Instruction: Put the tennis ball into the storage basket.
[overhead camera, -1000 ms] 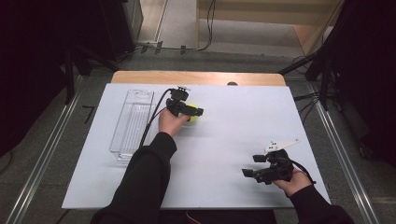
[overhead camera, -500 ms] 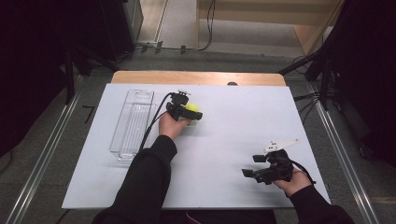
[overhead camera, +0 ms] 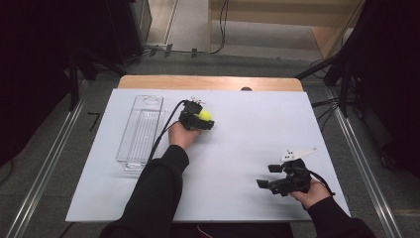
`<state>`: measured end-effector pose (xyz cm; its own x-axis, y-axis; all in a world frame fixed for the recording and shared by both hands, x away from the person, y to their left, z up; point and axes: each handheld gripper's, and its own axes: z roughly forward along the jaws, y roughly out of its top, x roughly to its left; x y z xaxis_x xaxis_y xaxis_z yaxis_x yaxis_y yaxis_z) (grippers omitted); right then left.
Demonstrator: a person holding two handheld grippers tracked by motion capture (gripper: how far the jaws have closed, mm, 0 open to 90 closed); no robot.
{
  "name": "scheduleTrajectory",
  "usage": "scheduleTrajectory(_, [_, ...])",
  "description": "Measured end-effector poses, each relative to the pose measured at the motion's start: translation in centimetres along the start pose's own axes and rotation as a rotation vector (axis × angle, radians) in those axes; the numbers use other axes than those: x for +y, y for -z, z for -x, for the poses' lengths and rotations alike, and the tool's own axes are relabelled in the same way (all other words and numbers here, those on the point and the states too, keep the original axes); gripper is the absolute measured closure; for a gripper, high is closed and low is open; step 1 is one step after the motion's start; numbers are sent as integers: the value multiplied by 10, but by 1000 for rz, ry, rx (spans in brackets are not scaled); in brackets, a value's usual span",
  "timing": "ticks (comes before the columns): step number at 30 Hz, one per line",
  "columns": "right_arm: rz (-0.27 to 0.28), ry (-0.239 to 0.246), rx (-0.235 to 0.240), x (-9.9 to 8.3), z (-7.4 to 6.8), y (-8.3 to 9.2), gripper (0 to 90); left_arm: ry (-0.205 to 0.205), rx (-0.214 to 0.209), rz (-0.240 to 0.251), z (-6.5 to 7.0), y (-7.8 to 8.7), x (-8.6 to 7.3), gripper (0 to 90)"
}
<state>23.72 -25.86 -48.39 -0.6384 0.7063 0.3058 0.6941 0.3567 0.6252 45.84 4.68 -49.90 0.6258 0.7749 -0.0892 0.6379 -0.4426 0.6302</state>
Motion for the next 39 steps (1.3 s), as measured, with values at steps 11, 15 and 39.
scheduleTrajectory(11, [0,0,-1,0,0,0,185,6,-4,-8,0,1,0,265])
scheduleTrajectory(15, [0,1,-1,0,0,0,185,8,-20,-20,-2,3,0,265])
scheduleTrajectory(39, [-4,0,-1,0,0,-1,185,-29,-156,-64,15,35,2,265])
